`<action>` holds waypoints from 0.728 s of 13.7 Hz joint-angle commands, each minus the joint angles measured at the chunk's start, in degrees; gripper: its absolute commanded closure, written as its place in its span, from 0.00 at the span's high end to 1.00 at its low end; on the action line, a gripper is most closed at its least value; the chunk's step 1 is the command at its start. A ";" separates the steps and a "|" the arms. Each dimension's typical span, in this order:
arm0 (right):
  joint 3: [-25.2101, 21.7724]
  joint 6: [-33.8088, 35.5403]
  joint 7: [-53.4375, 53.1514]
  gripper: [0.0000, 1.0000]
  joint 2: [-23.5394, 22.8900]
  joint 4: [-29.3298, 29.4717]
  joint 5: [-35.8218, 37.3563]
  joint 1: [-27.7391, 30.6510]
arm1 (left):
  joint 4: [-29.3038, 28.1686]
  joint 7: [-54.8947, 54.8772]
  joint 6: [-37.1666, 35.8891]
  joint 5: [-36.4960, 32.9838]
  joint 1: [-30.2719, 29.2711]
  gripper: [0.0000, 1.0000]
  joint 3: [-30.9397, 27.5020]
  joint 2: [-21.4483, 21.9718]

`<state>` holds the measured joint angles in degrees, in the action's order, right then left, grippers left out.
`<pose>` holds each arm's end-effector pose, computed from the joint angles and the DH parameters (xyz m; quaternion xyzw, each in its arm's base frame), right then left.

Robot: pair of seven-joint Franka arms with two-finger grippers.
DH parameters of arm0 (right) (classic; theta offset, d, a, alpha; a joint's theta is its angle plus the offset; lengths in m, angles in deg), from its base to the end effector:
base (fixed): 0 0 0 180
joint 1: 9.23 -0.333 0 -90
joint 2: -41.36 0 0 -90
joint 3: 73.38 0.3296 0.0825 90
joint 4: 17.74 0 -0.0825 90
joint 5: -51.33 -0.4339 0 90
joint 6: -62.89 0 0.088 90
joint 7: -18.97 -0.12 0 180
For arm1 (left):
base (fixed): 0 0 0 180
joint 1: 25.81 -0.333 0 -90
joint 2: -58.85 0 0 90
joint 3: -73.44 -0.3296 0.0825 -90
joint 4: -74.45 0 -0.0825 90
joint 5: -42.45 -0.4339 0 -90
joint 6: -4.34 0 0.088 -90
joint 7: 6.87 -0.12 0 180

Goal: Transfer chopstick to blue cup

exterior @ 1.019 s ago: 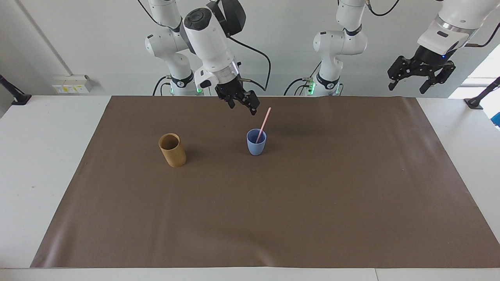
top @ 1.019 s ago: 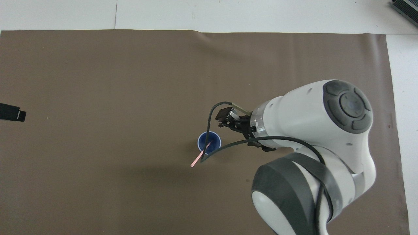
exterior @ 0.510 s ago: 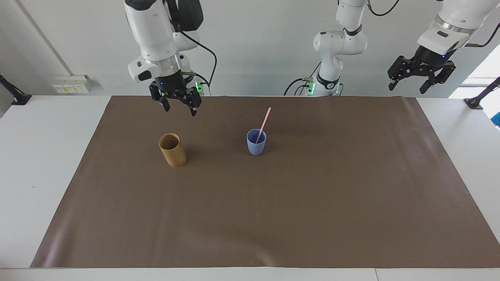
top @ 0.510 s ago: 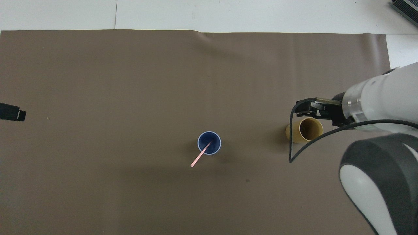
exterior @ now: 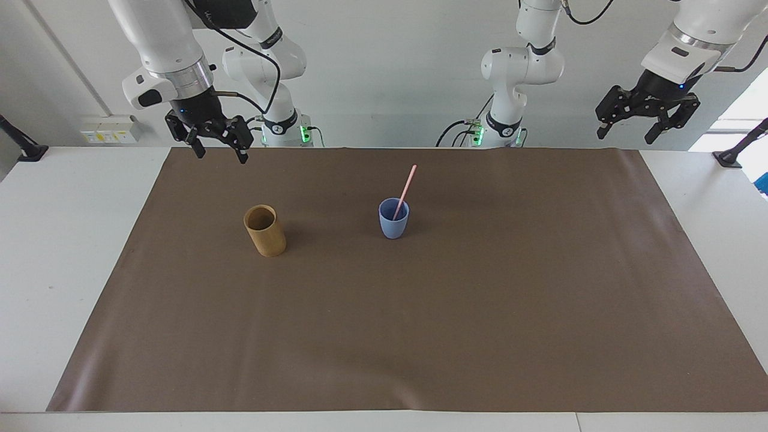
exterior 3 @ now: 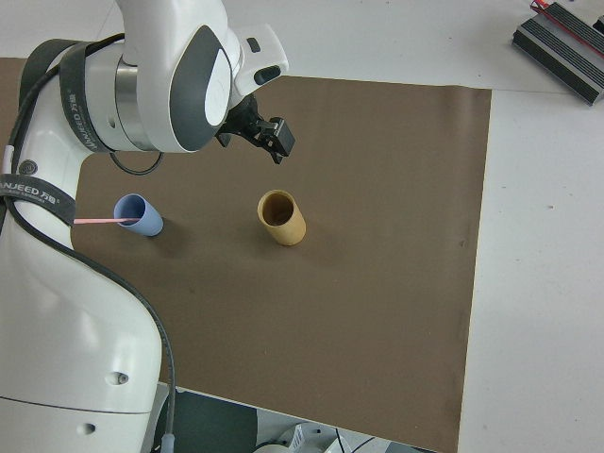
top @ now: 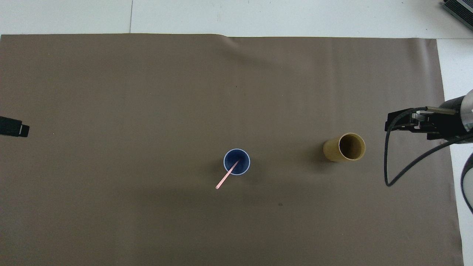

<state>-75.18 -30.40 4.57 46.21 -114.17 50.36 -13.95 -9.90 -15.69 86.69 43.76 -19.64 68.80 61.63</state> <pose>0.5811 0.0309 0.6216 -0.9948 0.1003 -0.0133 0.0119 0.5730 -0.0169 0.6926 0.9957 -0.0918 0.0076 0.0128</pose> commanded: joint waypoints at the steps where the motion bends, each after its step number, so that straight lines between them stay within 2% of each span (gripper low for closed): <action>1: 0.93 5.70 6.28 1.00 -2.72 5.26 1.93 2.34 | 1.12 -0.05 0.09 -0.96 -0.72 1.00 0.59 -0.49; 2: 0.84 10.10 8.66 1.00 -5.00 9.21 1.76 2.52 | 1.12 -0.05 0.09 -0.96 -0.72 1.00 0.59 -0.49; 3: 0.84 10.31 8.51 1.00 -5.46 9.94 1.76 2.44 | 1.12 -0.05 0.09 -0.96 -0.72 1.00 0.59 -0.49; 5: 0.75 6.37 8.07 1.00 -4.50 7.68 2.02 2.09 | 1.12 -0.05 0.09 -0.96 -0.72 1.00 0.59 -0.49; 10: 0.93 10.40 4.47 1.00 -1.42 6.35 3.43 1.99 | 1.03 0.04 0.09 -0.96 -0.72 1.00 0.59 -0.49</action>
<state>-74.90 -21.80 10.23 42.97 -107.25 52.07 -12.57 -9.89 -15.69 86.70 43.76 -19.64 68.80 61.63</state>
